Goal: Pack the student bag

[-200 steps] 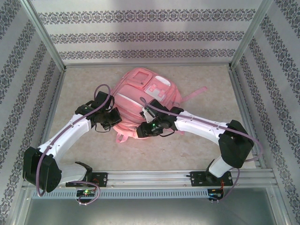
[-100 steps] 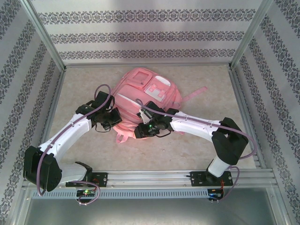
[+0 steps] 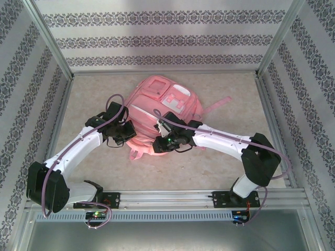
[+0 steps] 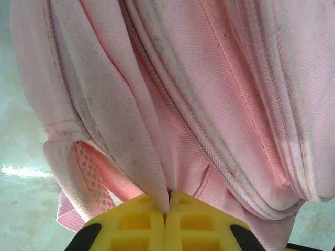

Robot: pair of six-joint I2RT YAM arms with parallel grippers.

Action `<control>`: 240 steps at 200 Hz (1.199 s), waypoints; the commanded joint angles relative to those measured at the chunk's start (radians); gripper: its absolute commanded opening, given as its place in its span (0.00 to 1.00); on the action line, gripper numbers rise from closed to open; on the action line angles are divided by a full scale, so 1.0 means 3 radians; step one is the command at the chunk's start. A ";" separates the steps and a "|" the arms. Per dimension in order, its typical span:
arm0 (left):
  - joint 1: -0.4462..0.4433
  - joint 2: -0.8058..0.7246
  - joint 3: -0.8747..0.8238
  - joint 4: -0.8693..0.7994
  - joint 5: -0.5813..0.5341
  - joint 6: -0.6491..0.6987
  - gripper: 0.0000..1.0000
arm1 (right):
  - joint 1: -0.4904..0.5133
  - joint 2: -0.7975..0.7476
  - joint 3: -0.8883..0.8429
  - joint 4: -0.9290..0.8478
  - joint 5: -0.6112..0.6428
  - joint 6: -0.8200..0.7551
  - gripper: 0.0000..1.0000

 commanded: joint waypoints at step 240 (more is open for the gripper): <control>-0.0010 0.0029 -0.0035 0.0274 0.0017 -0.0031 0.00 | -0.0012 0.0149 0.0198 -0.0033 -0.0014 -0.0144 0.12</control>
